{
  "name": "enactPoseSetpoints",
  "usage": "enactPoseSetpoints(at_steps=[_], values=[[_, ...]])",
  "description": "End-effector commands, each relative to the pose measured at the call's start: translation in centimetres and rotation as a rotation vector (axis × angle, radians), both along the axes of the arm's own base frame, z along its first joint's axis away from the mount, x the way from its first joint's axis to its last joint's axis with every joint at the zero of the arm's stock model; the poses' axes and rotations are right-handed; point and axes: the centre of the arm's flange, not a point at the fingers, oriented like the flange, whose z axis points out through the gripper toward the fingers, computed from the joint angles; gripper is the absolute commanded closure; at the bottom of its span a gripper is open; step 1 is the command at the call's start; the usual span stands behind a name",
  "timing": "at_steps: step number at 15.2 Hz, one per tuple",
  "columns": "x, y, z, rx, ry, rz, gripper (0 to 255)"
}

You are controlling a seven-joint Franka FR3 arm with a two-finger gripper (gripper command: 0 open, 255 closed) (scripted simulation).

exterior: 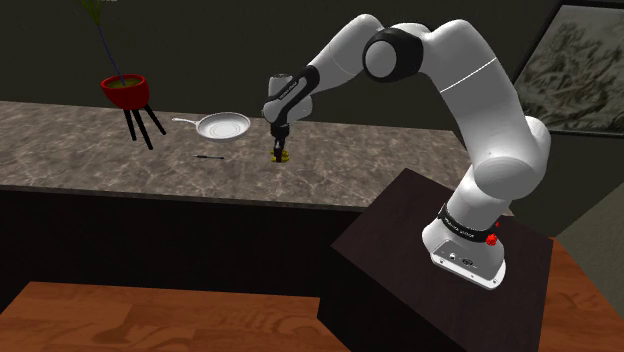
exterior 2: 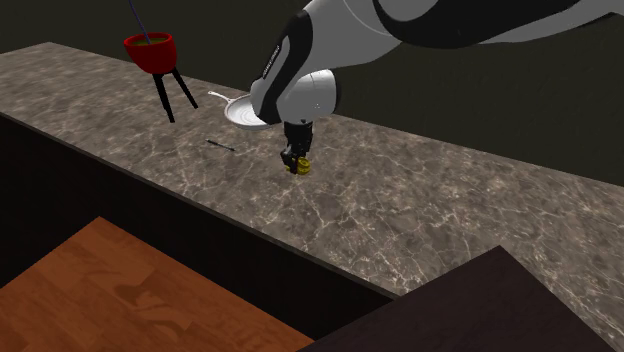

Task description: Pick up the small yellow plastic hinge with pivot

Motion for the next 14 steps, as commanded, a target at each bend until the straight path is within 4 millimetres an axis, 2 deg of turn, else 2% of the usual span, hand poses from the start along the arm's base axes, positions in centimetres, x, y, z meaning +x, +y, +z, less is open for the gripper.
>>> enactPoseSetpoints(at_steps=[1, 12, 14], values=[[0.0, 0.0, 1.0, 0.0, 0.0, 0.0, 255], [0.0, 0.0, 6.8, 0.0, 0.0, 0.0, 255], [0.0, 0.0, 6.8, 0.0, 0.0, 0.0, 255]])
